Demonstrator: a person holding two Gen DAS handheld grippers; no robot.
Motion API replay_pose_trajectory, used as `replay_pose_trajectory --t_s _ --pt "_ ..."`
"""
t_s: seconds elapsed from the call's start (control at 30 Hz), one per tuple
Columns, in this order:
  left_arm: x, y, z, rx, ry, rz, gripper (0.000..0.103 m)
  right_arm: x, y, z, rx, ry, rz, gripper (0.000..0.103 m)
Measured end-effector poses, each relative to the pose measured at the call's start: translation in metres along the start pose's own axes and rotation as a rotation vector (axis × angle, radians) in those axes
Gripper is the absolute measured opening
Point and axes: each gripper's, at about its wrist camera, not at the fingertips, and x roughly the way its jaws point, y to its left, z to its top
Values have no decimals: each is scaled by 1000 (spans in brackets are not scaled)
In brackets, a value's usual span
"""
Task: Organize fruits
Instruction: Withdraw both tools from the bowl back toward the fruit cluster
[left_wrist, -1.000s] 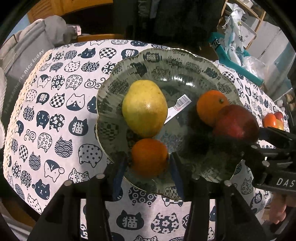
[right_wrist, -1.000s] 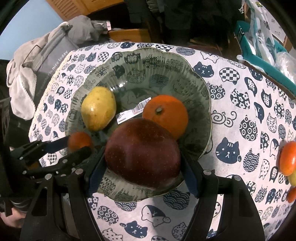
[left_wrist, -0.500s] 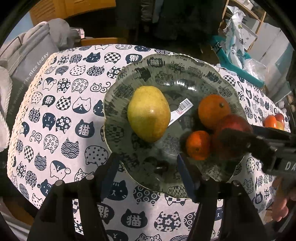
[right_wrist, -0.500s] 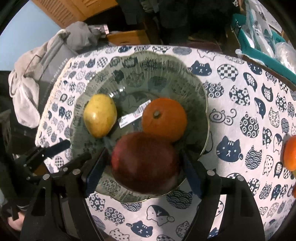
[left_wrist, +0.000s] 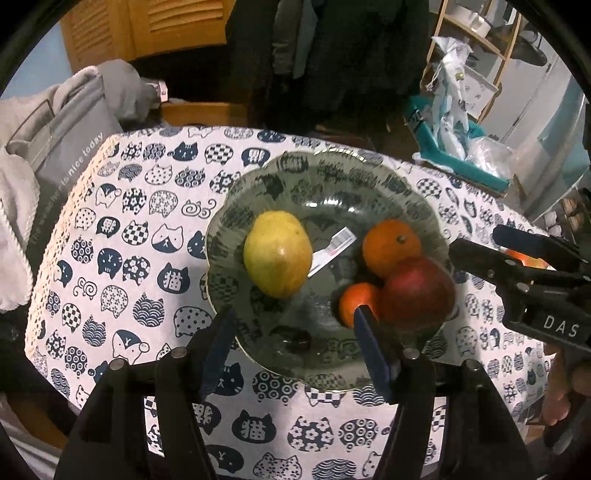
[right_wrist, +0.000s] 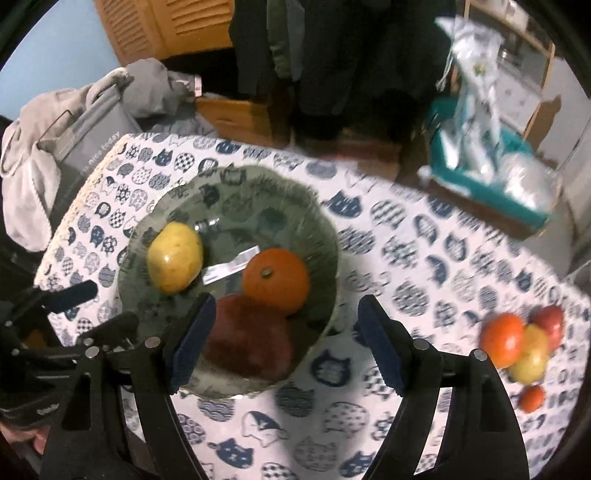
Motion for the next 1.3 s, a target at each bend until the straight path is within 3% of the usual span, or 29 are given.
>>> replay_pose_trajectory --t_s 0.47,1.3 --pt "-46 -39 10 56 -106 -55 71 -68 -28 -5 14 -103 -71 80" --pt "-91 -136 15 209 -195 -129 75 -151 -129 -51 143 -204 -183 80"
